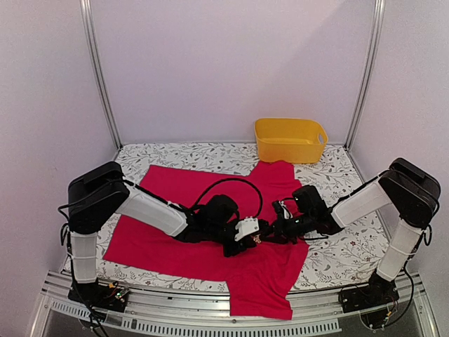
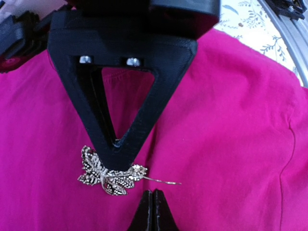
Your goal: Pin the brooch onto the clothing
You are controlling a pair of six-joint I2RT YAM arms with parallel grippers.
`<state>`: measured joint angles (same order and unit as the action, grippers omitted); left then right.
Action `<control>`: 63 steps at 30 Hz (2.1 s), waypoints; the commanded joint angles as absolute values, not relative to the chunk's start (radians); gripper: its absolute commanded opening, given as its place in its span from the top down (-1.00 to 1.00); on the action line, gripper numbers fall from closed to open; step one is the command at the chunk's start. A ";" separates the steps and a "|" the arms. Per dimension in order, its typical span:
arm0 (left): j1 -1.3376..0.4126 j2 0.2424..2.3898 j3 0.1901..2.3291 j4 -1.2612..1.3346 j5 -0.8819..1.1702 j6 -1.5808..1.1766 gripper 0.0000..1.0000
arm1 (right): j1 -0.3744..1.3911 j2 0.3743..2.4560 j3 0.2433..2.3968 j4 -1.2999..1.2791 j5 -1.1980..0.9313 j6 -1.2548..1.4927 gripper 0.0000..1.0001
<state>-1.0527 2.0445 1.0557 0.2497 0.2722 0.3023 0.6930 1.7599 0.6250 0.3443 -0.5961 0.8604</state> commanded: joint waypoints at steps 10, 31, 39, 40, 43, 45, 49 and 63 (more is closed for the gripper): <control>-1.048 2.022 1.043 0.261 0.289 0.302 1.00 | 0.693 1.746 0.694 0.283 -0.554 0.808 1.00; -1.052 2.014 1.035 0.271 0.288 0.304 1.00 | 0.693 1.749 0.694 0.283 -0.545 0.806 1.00; -1.052 2.015 1.048 0.269 0.282 0.304 1.00 | 0.695 1.742 0.670 0.287 -0.554 0.816 1.00; -1.051 2.017 1.050 0.266 0.279 0.304 1.00 | 0.695 1.741 0.668 0.287 -0.555 0.817 1.00; -1.052 2.018 1.050 0.268 0.274 0.304 1.00 | 0.695 1.737 0.663 0.287 -0.557 0.817 1.00; -1.051 2.017 1.048 0.272 0.267 0.303 1.00 | 0.695 1.736 0.659 0.287 -0.559 0.819 1.00; -1.051 2.019 1.048 0.276 0.257 0.301 1.00 | 0.696 1.737 0.652 0.287 -0.561 0.819 1.00; -1.059 2.009 1.039 0.265 0.289 0.308 1.00 | 0.696 1.723 0.698 0.254 -0.533 0.794 1.00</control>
<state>-1.0538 2.0438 1.0473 0.2569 0.2741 0.3027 0.6930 1.7462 0.6628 0.2817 -0.5545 0.8200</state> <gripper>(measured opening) 0.005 0.008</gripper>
